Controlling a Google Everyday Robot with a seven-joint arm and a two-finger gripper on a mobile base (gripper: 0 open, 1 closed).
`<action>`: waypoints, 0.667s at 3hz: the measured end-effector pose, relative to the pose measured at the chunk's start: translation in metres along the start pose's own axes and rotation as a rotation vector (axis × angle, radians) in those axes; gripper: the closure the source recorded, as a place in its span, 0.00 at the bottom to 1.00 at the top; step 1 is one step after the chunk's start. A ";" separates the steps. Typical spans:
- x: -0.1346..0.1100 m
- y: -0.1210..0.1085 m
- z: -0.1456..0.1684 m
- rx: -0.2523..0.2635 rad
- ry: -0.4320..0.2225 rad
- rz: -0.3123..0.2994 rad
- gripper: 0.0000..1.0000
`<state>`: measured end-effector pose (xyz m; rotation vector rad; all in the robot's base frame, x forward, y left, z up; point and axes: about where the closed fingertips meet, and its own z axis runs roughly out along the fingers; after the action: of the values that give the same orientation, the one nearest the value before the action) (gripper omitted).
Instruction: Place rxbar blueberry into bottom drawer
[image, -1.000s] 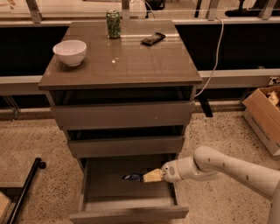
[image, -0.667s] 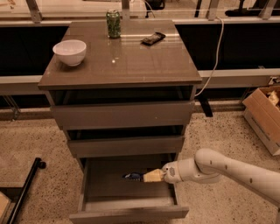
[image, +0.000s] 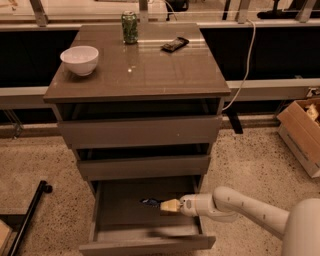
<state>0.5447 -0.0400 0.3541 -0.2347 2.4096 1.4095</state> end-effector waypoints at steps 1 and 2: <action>0.003 -0.050 0.032 0.020 -0.012 0.048 1.00; 0.012 -0.098 0.065 0.041 0.031 0.113 1.00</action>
Offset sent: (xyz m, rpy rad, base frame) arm 0.0524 0.0103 -0.1842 -0.0619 0.2096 -0.0461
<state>0.5767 -0.0314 0.2408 -0.1123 2.5096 1.4114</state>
